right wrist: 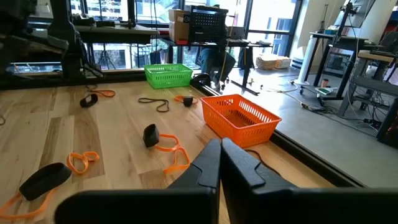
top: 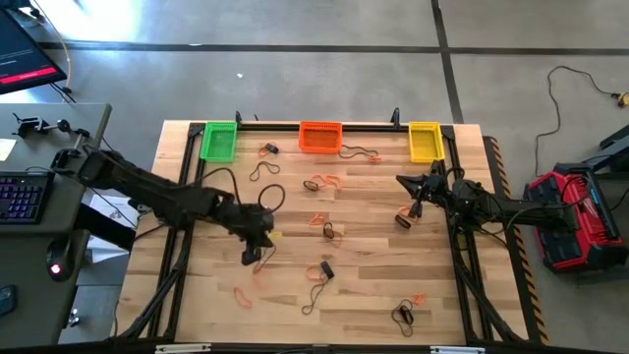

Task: Sort rubber bands into baskets
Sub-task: Put the bottom left blue rubber band into the orange bin

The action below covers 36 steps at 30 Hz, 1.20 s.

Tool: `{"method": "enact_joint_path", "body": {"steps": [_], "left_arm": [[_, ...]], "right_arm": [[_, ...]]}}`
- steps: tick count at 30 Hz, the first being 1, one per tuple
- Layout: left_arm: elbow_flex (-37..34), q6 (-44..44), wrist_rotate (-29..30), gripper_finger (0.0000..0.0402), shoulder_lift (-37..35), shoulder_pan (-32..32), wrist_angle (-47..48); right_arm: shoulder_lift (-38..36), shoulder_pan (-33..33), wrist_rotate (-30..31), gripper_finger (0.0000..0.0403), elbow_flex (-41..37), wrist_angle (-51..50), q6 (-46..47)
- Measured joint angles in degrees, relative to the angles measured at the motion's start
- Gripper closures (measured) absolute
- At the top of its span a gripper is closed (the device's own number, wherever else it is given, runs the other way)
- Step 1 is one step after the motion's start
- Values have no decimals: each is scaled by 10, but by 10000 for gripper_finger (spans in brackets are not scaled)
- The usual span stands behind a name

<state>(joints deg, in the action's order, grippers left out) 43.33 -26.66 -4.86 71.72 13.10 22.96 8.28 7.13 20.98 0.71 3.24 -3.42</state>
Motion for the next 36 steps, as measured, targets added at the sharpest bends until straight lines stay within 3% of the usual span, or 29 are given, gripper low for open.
{"method": "enact_joint_path", "body": {"steps": [10, 18, 36], "left_arm": [[4, 41, -2, 401, 0, -35, -42], [63, 123, 22, 401, 0, -75, -37], [198, 269, 30, 401, 69, -255, 4]], "right_arm": [[0, 0, 0, 402, 0, 0, 0], [0, 0, 0, 402, 0, 0, 0], [0, 0, 0, 402, 0, 0, 0]]}}
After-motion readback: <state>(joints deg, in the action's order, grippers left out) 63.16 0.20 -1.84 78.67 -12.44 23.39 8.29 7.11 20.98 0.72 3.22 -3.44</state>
